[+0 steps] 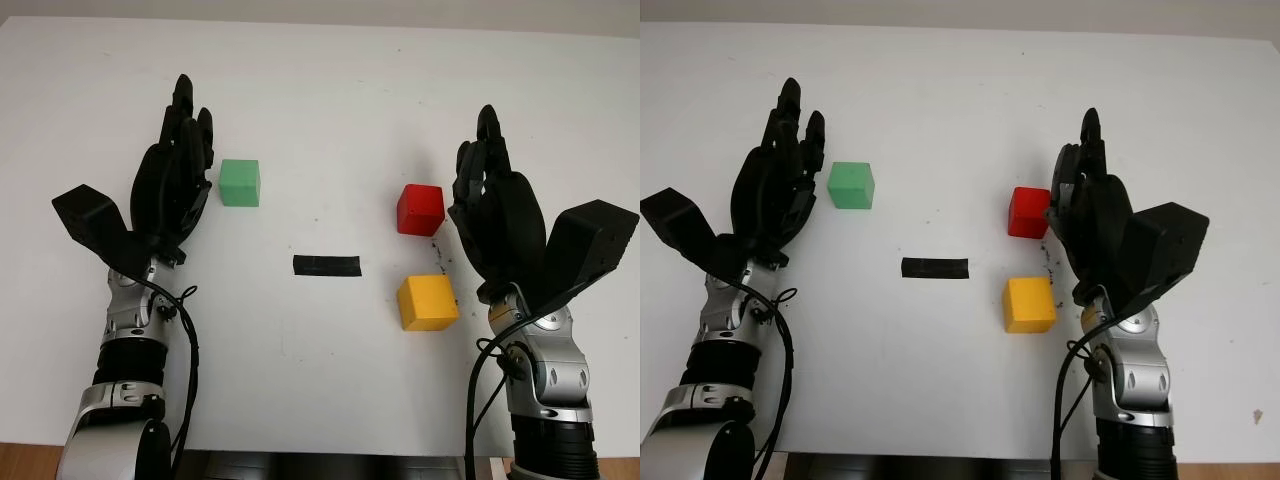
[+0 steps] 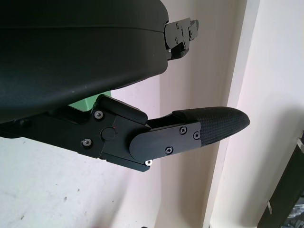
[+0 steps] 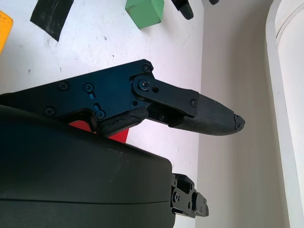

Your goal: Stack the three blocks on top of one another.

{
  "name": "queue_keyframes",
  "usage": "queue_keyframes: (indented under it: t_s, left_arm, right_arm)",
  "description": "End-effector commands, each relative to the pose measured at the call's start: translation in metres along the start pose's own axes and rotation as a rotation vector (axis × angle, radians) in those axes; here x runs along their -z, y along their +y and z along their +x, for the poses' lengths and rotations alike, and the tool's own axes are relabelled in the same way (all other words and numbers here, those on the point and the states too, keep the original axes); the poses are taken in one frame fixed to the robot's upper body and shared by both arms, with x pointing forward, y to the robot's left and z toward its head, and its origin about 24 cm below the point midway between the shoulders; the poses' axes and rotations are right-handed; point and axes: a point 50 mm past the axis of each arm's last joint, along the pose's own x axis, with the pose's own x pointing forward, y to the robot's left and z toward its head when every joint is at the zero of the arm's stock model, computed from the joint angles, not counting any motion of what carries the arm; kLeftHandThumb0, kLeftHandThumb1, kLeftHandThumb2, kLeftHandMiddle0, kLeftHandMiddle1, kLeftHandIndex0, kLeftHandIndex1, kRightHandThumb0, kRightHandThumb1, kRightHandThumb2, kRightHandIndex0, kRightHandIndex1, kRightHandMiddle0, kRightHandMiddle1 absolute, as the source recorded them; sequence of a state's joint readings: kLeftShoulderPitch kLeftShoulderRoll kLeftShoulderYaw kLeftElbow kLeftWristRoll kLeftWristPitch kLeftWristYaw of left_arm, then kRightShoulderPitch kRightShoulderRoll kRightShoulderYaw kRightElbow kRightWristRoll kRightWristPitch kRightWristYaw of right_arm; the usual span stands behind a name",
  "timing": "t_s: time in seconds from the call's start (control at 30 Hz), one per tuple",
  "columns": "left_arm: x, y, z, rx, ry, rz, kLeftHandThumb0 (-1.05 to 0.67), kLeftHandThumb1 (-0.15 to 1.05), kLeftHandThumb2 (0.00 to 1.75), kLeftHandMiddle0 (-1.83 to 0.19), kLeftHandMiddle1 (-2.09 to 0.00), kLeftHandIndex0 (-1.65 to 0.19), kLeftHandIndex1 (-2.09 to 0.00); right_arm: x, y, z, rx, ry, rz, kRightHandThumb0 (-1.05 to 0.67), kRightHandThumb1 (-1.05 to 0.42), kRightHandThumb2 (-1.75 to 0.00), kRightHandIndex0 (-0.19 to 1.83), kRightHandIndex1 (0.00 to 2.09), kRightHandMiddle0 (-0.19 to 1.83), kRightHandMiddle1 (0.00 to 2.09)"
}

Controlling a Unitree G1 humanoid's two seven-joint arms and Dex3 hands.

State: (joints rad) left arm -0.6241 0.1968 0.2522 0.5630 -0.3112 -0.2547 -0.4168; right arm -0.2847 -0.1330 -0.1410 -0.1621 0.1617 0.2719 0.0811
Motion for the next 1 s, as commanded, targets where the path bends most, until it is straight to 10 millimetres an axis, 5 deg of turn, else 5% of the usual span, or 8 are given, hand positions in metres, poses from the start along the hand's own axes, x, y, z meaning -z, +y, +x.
queue_keyframes:
  t_s: [0.0, 0.27, 0.47, 0.5, 0.53, 0.57, 0.73, 0.97]
  left_arm:
    - [-0.004, 0.003, 0.001, 0.002, -0.018, 0.015, -0.8, 1.05, 0.61, 0.19, 0.0, 0.19, 0.0]
    - [0.0, -0.002, 0.003, 0.01, 0.002, 0.003, -0.8, 1.05, 0.61, 0.19, 0.0, 0.19, 0.0]
    - [0.001, -0.001, 0.002, 0.015, 0.009, 0.006, -0.81, 1.05, 0.61, 0.19, 0.0, 0.19, 0.0]
    - [0.001, -0.001, 0.002, 0.013, 0.008, 0.005, -0.81, 1.05, 0.61, 0.19, 0.0, 0.19, 0.0]
    - [0.0, -0.001, 0.002, 0.012, 0.007, 0.004, -0.81, 1.05, 0.61, 0.19, 0.0, 0.19, 0.0]
    - [0.0, -0.001, 0.002, 0.011, 0.005, 0.003, -0.81, 1.05, 0.61, 0.19, 0.0, 0.19, 0.0]
    - [-0.001, -0.004, 0.001, 0.015, -0.007, -0.002, -0.8, 1.05, 0.62, 0.19, 0.0, 0.19, 0.0]
    - [-0.001, -0.006, -0.001, 0.01, 0.002, 0.0, -0.81, 1.05, 0.62, 0.19, 0.0, 0.19, 0.0]
  right_arm:
    - [-0.007, 0.001, 0.0, -0.003, -0.024, -0.01, -0.73, -1.05, -0.72, -0.19, 0.0, -0.19, 0.0]
    - [-0.012, -0.005, 0.002, -0.028, -0.018, -0.088, -0.71, -1.05, -0.71, -0.19, 0.0, -0.19, 0.0]
    - [-0.039, -0.024, 0.002, 0.094, -0.083, -0.399, -0.63, -0.99, -0.16, 0.02, 0.11, 0.08, 0.13]
    - [-0.047, -0.029, 0.002, 0.09, -0.106, -0.509, -0.62, -0.95, -0.11, 0.14, 0.39, 0.15, 0.19]
    - [-0.055, -0.033, 0.003, 0.069, -0.113, -0.63, -0.61, -0.92, -0.07, -0.02, 0.86, 0.17, 0.32]
    - [-0.062, -0.037, 0.005, 0.042, -0.096, -0.733, -0.61, -0.91, -0.06, -0.07, 0.94, 0.15, 0.42]
    - [-0.085, -0.047, 0.008, -0.1, 0.023, -1.105, -0.58, -0.79, -0.05, 0.2, 0.23, 0.35, 0.18]
    - [-0.089, -0.045, 0.014, -0.184, 0.101, -1.308, -0.57, -0.75, -0.04, 0.21, 0.12, 0.39, 0.09]
